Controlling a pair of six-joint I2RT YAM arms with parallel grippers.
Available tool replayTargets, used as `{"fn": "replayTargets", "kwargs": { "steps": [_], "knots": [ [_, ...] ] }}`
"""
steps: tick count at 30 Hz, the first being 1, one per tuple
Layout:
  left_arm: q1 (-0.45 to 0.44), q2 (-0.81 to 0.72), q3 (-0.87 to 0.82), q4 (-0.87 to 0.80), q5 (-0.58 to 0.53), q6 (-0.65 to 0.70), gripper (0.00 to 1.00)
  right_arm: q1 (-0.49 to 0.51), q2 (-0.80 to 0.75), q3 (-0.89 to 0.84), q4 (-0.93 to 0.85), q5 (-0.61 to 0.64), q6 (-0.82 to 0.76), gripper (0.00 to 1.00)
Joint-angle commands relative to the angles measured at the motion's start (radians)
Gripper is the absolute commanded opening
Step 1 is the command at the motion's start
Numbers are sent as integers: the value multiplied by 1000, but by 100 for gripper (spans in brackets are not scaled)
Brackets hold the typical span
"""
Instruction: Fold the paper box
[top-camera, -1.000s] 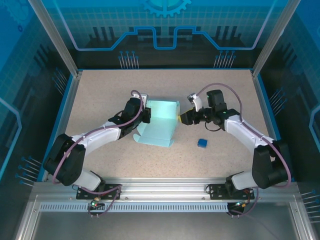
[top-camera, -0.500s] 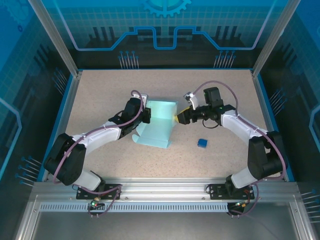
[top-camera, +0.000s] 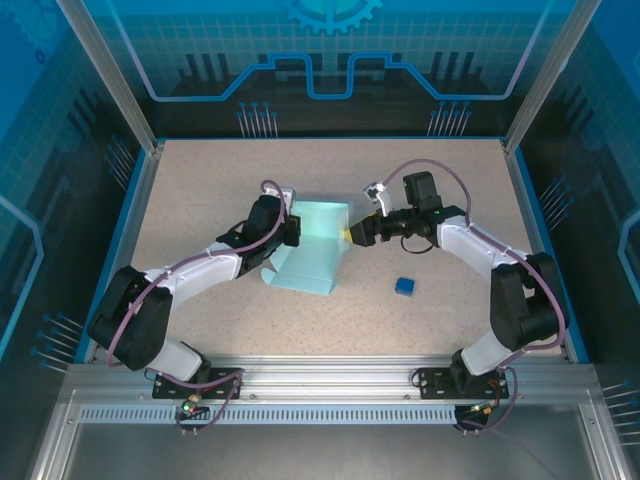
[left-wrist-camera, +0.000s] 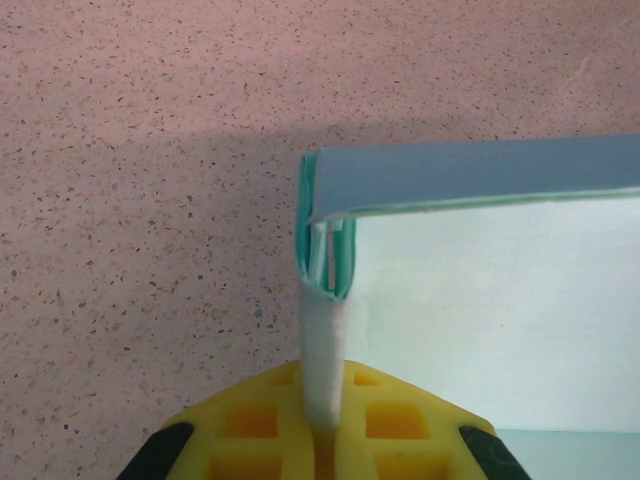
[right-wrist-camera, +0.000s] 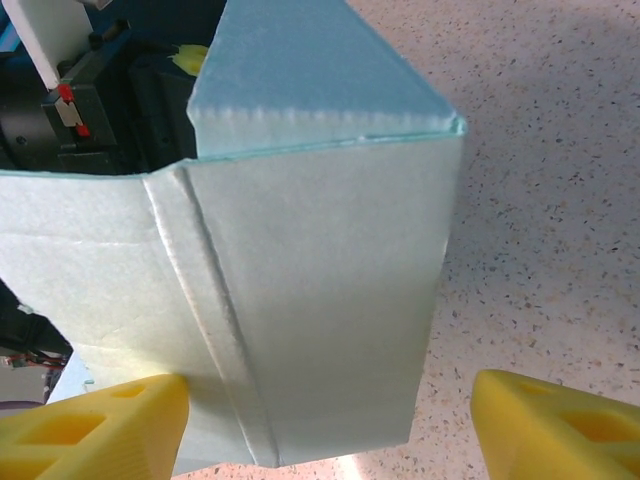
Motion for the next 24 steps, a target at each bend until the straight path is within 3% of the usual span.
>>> {"fn": "replayTargets", "kwargs": {
  "steps": [1,8,16,24],
  "knots": [
    [-17,3,16,-24,39,8,0,13,-1,45,-10,67,46,77],
    [-13,-2,23,-48,-79,19,0,-26,-202,-70,-172,402,171,78],
    [-11,14,47,-34,-82,5,0,111,-429,-296,-74,430,472,83],
    [-11,13,53,-34,-80,7,0,282,-418,-380,159,474,810,80]
  ]
}}
